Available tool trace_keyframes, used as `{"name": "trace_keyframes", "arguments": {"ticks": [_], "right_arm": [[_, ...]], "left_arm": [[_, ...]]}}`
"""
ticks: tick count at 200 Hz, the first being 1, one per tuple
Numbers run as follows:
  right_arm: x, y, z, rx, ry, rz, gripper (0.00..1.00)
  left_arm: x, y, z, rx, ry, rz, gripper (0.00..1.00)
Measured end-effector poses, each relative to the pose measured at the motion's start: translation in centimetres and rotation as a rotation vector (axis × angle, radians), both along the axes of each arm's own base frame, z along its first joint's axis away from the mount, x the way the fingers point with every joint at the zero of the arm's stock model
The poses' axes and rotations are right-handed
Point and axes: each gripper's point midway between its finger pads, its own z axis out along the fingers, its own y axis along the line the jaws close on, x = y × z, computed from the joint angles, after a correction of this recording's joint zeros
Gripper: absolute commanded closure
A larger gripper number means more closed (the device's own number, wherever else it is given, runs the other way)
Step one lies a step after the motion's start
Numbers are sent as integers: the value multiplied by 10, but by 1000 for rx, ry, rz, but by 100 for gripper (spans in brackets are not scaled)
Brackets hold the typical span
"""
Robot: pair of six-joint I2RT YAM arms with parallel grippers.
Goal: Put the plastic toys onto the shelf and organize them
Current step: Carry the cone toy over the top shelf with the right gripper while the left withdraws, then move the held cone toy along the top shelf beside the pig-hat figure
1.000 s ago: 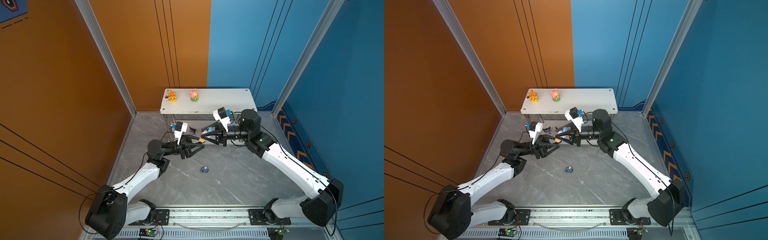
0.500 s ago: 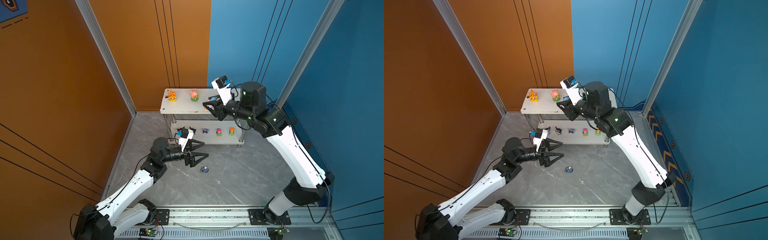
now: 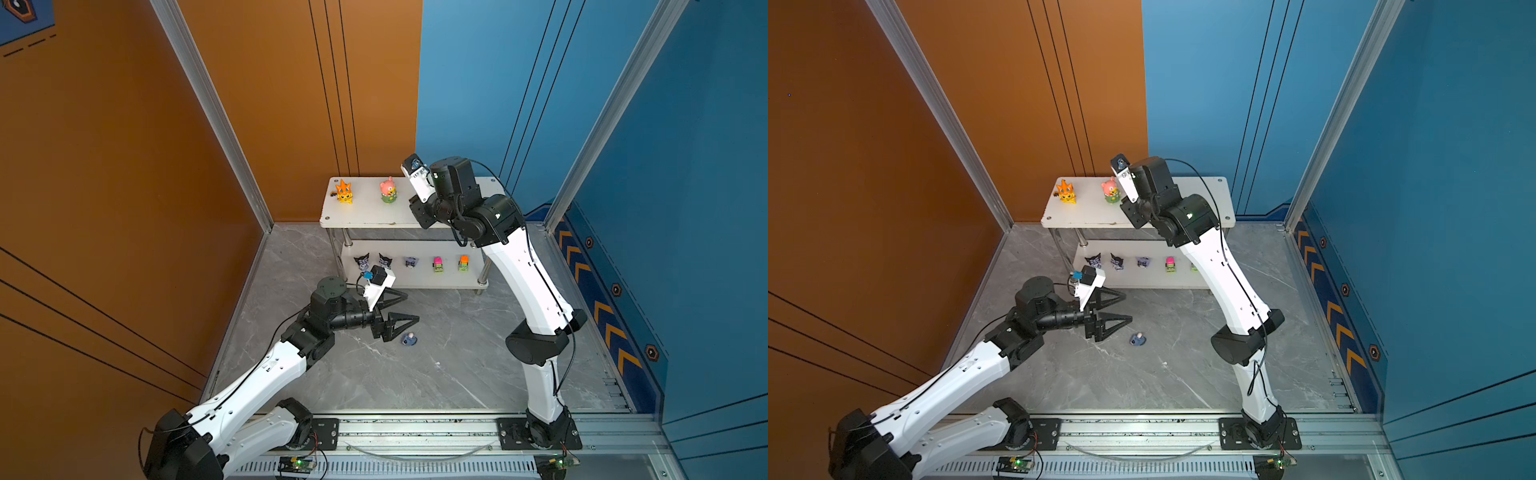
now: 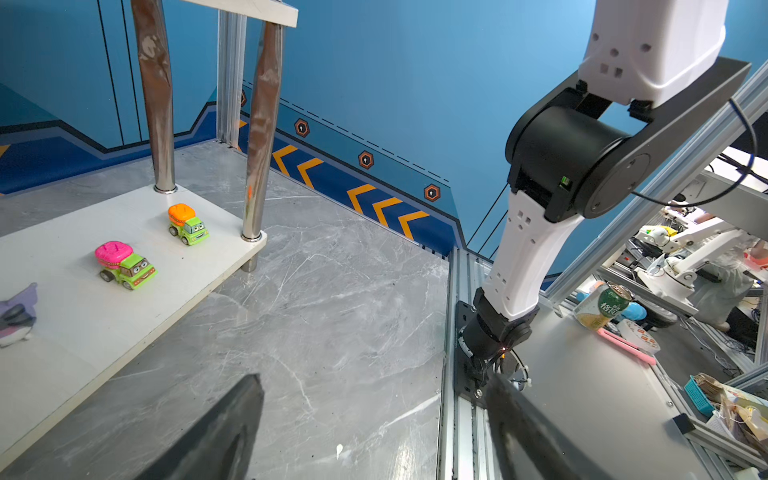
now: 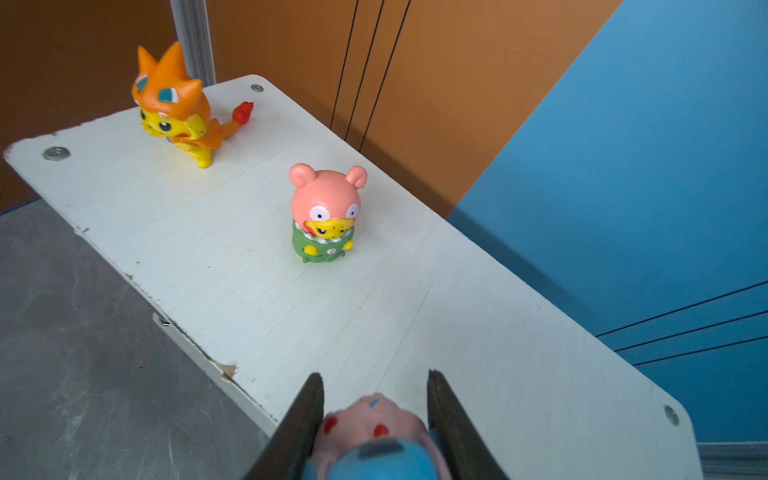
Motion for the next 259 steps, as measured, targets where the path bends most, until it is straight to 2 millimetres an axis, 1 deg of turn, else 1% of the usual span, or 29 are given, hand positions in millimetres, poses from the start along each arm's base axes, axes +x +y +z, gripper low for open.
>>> {"name": "trace_keyframes", "arguments": {"ticks": [15, 47, 67, 82, 112, 124, 155, 182, 225, 259], "right_arm": [[6, -11, 2, -11, -12, -28, 79], [26, -42, 3, -22, -20, -96, 78], [38, -51, 3, -14, -30, -122, 79], [47, -50, 0, -7, -34, -126, 78], [59, -42, -15, 11, -9, -106, 78], [61, -41, -18, 20, 2, -99, 77], [62, -43, -17, 47, 12, -97, 77], [63, -45, -18, 66, 21, -95, 75], [68, -52, -19, 79, 28, -109, 74], [72, -50, -25, 84, 44, -105, 74]], "left_arm": [[0, -1, -1, 4, 0, -1, 15], [2, -1, -3, 10, -1, 0, 15], [2, -2, -2, 10, -1, 0, 15], [2, -2, -3, 12, 1, -1, 15], [3, -1, -5, 20, 1, 8, 15], [3, -1, -6, 23, 4, 8, 15], [4, -1, -7, 27, 9, 11, 15], [5, -2, -9, 31, 16, 11, 15], [6, -3, -9, 32, 17, 11, 15], [6, -3, -9, 32, 16, 11, 15]]}}
